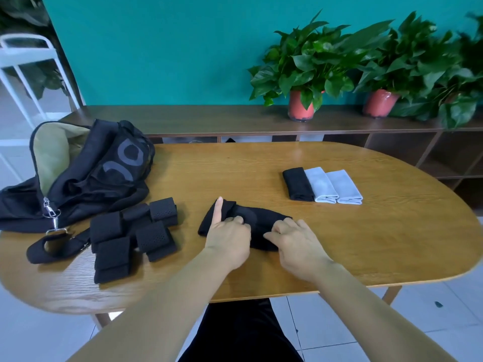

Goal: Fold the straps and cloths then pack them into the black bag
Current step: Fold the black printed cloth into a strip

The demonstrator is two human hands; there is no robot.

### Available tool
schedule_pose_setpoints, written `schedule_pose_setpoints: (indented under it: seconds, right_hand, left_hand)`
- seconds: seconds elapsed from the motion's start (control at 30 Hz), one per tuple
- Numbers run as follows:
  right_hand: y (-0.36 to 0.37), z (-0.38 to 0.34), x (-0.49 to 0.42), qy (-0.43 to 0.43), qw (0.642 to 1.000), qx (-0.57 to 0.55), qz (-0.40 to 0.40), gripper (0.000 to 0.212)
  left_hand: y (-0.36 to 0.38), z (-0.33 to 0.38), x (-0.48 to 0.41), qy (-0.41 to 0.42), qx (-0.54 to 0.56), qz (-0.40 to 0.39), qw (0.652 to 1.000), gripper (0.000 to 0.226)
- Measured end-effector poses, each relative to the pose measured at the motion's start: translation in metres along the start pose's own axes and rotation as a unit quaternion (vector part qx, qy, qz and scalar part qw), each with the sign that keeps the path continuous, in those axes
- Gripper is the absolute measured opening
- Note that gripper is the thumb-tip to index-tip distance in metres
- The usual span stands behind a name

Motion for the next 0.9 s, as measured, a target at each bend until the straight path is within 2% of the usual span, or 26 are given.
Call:
schedule_pose_setpoints:
  seconds: [0.13, 0.37, 0.43, 0.5, 0.6, 0.77, 0.9]
  right_hand:
    - [0.007, -0.015, 0.007, -0.011, 1.000, -0.011, 0.011, 0.040]
    - [0.001, -0.031, 0.011, -0.028, 0.998, -0.049, 0.023, 0.046]
    - [-0.003, -0.024, 0.011, -0.018, 0.997, -0.060, 0.048, 0.048]
    - [-0.006, -0.012, 0.009, 0.002, 0.997, -0.042, 0.071, 0.047]
    - [-0.010, 0.000, 0.003, 0.020, 0.998, -0.005, 0.053, 0.048]
    - [-0.005, -0.003, -0.004, 0.008, 1.000, 0.002, -0.019, 0.048]
    - [0.002, -0.005, 0.005, 0.010, 1.000, -0.007, -0.005, 0.045]
  left_hand:
    - [0.005, -0.010, -0.001, 0.029, -0.007, 0.004, 1.000, 0.027]
    - [0.002, -0.029, 0.005, 0.082, -0.003, 0.009, 0.997, 0.047]
    - [0.000, -0.029, 0.010, 0.071, 0.025, 0.027, 0.997, 0.052]
    - [-0.001, -0.024, 0.020, 0.045, 0.072, 0.056, 0.995, 0.047]
    - [0.003, -0.008, 0.040, 0.010, 0.135, 0.065, 0.989, 0.044]
    - [0.016, 0.005, 0.051, -0.004, 0.128, 0.030, 0.991, 0.048]
    - [0.010, -0.006, 0.043, 0.001, 0.108, 0.043, 0.993, 0.046]
Point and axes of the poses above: each hand's wrist, its own x-axis away from the middle knuckle, its own y-axis out of the palm, z = x × y, the point moved 1 cm from there along -x, towards the middle knuckle
